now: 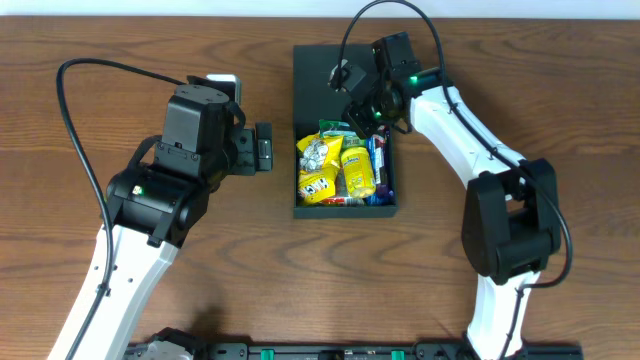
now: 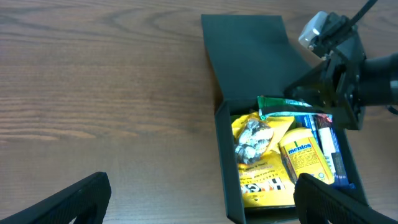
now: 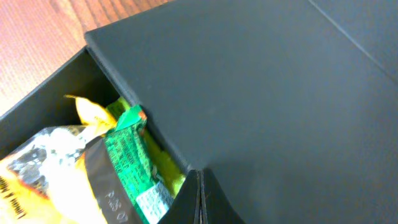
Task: Pack container
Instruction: 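Lower the green-red bar into the box's right side with the right gripper, then release the bar and raise the right gripper out of the box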
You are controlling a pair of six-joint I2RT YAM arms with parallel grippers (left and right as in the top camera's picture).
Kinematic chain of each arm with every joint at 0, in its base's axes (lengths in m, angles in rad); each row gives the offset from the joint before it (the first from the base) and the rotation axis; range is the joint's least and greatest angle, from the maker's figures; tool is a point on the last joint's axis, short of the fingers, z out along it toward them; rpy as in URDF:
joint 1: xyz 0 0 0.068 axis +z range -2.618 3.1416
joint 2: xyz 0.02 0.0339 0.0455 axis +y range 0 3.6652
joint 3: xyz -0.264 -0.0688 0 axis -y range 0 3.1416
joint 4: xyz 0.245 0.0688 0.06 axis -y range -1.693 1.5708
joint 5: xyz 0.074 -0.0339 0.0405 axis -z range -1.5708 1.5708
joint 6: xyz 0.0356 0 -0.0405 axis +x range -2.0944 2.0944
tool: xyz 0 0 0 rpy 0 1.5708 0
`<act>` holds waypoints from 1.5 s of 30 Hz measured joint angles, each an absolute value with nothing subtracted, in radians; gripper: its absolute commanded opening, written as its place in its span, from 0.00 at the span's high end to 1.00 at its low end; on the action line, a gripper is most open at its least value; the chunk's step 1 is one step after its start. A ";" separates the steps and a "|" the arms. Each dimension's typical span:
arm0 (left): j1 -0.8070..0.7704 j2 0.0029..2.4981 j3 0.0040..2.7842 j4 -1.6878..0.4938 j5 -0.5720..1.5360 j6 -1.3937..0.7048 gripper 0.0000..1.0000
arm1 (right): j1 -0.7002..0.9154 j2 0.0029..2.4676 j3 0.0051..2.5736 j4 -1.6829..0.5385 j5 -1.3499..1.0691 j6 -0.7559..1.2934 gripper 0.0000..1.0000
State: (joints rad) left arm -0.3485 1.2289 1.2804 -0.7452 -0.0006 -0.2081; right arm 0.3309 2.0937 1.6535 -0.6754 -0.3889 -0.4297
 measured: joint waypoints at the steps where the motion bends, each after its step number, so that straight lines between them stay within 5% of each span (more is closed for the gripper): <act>1: -0.348 1.229 1.280 -0.745 -0.001 -0.208 0.05 | 0.331 2.088 1.650 -0.682 -0.389 -0.427 0.99; 45: -0.348 1.229 1.280 -0.756 -0.001 -0.208 0.05 | 0.331 2.037 1.516 -0.661 -0.416 -0.443 0.99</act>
State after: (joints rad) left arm -0.3485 1.2289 1.2804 -0.7563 -0.0006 -0.2081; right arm 0.3309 2.0373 1.5162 -0.6605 -0.4164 -0.4435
